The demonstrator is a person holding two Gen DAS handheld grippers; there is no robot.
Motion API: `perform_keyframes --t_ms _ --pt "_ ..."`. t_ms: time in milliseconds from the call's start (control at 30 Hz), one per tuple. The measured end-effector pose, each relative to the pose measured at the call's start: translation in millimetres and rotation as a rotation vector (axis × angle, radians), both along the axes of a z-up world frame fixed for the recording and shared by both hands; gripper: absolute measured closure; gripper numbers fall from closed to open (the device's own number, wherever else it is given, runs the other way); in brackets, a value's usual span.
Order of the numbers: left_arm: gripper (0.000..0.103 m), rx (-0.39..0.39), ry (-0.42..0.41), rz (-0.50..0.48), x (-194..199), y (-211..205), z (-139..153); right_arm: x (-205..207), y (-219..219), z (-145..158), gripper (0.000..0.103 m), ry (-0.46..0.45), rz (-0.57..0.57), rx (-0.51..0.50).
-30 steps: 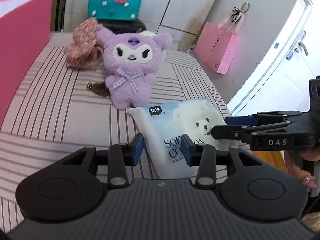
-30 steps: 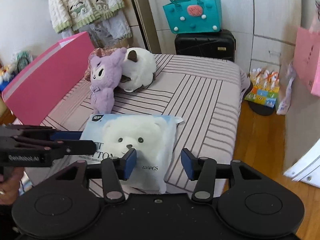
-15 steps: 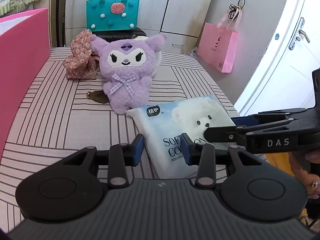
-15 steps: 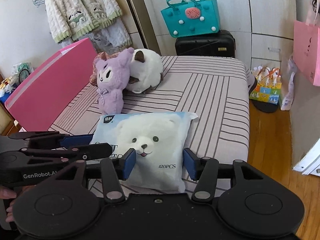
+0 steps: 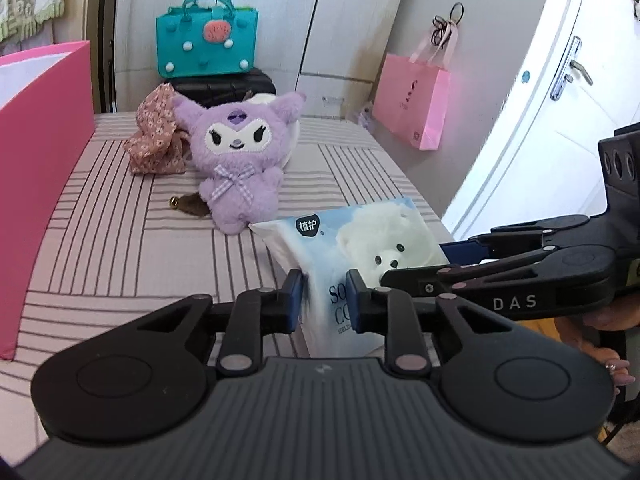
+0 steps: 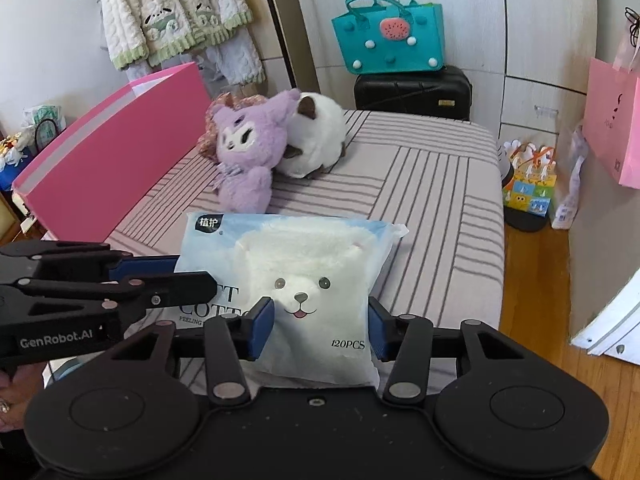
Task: Organize soft objects
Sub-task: 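Lift the tissue pack with the right gripper and carry it over the pink box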
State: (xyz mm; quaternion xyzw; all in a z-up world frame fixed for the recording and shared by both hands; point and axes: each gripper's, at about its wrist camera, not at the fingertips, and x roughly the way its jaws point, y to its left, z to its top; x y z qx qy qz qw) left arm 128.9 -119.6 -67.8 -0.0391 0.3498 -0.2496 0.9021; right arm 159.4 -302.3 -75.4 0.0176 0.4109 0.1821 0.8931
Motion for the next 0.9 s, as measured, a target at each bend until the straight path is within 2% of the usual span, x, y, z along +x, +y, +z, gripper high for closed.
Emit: perform_keyframes --t_ms 167,333,500,633,800,900 --pt "0.081 0.05 0.033 -0.037 -3 4 8 -5 15 15 0.045 0.007 0.026 -0.057" --pt "0.081 0.019 0.07 -0.062 -4 16 17 -13 24 29 0.044 0.008 0.051 -0.089" --pt "0.081 0.026 0.069 -0.102 -9 26 27 -26 36 39 0.038 0.006 0.072 -0.117" --pt "0.081 0.03 0.11 -0.141 -8 31 34 -30 45 46 0.038 -0.008 0.064 -0.139" --pt "0.081 0.031 0.088 -0.149 -12 43 47 -38 57 62 0.037 -0.024 0.078 -0.131" --pt "0.081 0.028 0.08 -0.161 -15 54 57 -47 66 75 0.037 -0.068 0.08 -0.14"
